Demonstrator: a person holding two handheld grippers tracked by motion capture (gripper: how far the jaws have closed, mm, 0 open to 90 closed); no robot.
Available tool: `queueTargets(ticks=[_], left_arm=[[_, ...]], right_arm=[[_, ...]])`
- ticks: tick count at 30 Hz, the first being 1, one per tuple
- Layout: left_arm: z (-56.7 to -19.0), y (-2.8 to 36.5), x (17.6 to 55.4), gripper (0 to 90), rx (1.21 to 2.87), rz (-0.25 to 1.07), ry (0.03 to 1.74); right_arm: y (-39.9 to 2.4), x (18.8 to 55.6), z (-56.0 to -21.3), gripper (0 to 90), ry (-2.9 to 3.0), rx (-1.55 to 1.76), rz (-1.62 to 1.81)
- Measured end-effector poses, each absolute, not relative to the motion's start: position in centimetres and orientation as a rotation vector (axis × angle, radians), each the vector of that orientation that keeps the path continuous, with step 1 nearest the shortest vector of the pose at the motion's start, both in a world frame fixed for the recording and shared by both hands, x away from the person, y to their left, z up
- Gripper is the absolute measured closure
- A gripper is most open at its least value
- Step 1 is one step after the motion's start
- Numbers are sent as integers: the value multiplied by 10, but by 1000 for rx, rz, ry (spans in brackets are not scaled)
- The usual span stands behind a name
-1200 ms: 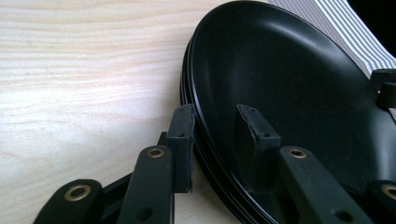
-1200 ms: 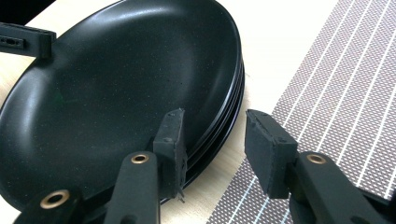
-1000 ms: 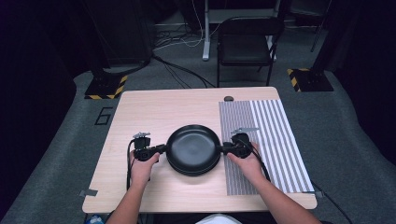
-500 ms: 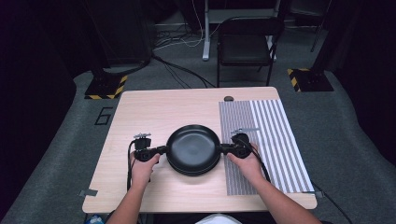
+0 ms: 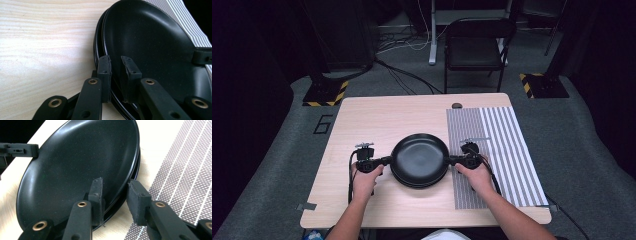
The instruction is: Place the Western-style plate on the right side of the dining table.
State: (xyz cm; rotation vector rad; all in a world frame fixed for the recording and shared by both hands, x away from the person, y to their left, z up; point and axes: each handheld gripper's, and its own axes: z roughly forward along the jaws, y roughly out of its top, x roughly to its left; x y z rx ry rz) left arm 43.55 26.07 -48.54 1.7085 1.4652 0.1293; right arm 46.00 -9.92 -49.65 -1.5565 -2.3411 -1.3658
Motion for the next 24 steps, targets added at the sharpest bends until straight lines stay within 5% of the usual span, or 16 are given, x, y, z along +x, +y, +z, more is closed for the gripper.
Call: queueTargets(ticks=[24], left_arm=[[-497, 234, 445, 691, 1736, 111, 1458]], right_arm=[[-110, 461, -489, 662, -2320, -1598, -1370]])
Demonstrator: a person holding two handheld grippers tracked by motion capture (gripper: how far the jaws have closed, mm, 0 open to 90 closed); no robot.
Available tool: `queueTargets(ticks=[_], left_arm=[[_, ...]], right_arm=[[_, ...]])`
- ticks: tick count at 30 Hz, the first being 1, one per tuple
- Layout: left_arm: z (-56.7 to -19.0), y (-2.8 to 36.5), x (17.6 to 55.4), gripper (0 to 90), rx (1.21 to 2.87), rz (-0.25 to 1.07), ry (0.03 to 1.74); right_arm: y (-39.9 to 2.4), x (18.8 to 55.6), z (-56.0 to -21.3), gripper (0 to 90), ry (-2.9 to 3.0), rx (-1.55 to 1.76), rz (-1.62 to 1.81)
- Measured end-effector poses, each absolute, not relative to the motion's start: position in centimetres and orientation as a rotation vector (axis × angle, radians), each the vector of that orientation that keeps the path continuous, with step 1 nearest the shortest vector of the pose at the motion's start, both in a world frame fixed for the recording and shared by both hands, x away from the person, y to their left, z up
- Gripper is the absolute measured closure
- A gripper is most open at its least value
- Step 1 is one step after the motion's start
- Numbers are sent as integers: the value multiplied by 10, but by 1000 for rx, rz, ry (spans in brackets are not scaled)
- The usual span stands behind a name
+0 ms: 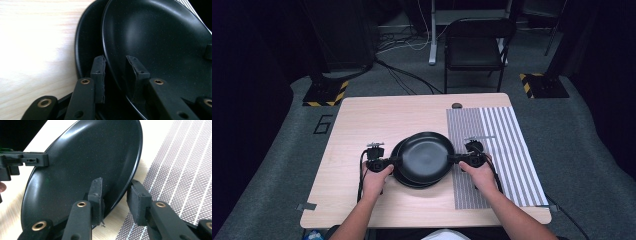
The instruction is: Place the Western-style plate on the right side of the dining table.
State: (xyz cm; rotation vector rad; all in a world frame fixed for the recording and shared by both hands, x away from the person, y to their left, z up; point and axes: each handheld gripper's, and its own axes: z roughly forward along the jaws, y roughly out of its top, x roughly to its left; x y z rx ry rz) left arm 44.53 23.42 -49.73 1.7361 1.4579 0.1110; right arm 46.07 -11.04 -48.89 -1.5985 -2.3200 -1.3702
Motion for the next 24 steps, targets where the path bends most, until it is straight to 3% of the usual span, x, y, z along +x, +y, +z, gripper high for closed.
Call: queueTargets(ticks=[24], left_arm=[[-500, 227, 444, 674, 1704, 165, 1477]], right_arm=[[-117, 453, -482, 653, -2305, -1587, -1332]])
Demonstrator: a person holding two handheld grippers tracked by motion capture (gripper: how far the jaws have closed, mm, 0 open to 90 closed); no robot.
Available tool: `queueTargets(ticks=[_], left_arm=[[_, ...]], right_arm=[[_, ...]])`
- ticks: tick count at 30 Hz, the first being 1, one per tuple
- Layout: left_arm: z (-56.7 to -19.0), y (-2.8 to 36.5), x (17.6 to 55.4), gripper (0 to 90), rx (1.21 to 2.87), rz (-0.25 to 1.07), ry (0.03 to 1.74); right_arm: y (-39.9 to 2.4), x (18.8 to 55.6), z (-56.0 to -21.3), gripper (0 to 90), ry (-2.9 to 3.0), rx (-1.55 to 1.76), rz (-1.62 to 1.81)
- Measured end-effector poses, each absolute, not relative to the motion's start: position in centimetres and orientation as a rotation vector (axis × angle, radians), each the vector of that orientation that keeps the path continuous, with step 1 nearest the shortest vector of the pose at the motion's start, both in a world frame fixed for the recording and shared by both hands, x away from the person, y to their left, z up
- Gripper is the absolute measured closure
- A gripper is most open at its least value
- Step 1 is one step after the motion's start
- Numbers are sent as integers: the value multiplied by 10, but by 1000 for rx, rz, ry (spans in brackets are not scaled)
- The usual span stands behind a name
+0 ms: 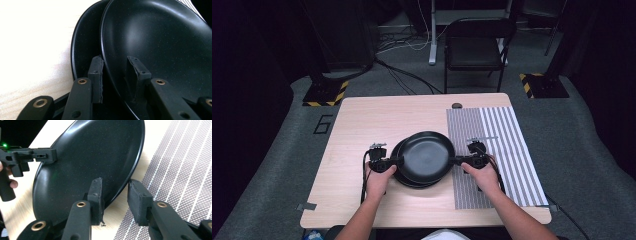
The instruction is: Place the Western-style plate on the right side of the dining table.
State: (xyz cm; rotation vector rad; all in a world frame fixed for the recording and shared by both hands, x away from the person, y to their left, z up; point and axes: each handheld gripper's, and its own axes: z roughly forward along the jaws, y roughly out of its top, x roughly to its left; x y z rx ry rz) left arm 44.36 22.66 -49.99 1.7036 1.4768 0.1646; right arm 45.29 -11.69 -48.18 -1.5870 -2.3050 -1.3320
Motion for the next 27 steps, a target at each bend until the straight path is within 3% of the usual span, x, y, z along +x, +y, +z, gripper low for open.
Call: queueTargets(ticks=[27], left_arm=[[-505, 211, 450, 665, 1668, 155, 1464]], right_arm=[[-129, 459, -476, 692, -2231, -1702, -1366]])
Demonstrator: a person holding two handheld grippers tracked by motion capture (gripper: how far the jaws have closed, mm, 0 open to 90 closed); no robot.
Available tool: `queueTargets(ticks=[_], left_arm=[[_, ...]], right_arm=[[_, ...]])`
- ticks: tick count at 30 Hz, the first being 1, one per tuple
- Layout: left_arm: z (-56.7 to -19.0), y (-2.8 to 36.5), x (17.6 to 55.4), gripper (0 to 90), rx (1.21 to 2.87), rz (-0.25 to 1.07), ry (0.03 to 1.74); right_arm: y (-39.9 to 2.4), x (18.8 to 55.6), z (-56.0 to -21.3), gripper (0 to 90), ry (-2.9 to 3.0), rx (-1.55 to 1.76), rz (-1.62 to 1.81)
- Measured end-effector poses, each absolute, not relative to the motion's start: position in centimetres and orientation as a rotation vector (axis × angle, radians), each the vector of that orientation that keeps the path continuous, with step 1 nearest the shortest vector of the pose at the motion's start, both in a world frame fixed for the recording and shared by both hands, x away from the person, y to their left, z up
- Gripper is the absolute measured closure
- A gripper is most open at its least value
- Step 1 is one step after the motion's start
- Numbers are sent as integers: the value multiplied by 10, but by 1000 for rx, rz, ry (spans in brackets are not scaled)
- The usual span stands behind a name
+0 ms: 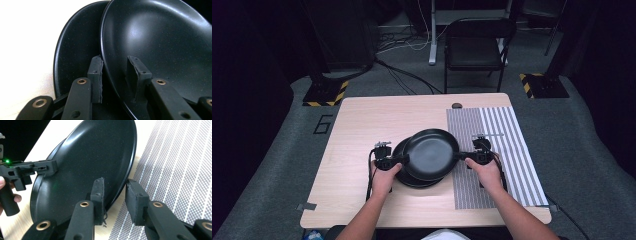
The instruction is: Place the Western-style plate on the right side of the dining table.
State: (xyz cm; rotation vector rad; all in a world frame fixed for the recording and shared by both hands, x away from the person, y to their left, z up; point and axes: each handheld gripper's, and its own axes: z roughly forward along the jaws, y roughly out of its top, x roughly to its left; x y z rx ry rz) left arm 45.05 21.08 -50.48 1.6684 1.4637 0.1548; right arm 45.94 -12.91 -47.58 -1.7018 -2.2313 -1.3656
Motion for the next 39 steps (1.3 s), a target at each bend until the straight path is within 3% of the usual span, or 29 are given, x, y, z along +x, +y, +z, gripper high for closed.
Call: queueTargets(ticks=[8, 16, 39], left_arm=[[-505, 208, 445, 664, 1660, 178, 1481], [-504, 205, 443, 667, 1649, 183, 1505], [-506, 203, 446, 679, 1556, 189, 1565]], right_arm=[[-133, 427, -478, 663, -2081, -1708, -1394], [-129, 420, -476, 666, -2050, -1752, -1363], [-115, 465, -485, 738, -2080, -1864, -1387]])
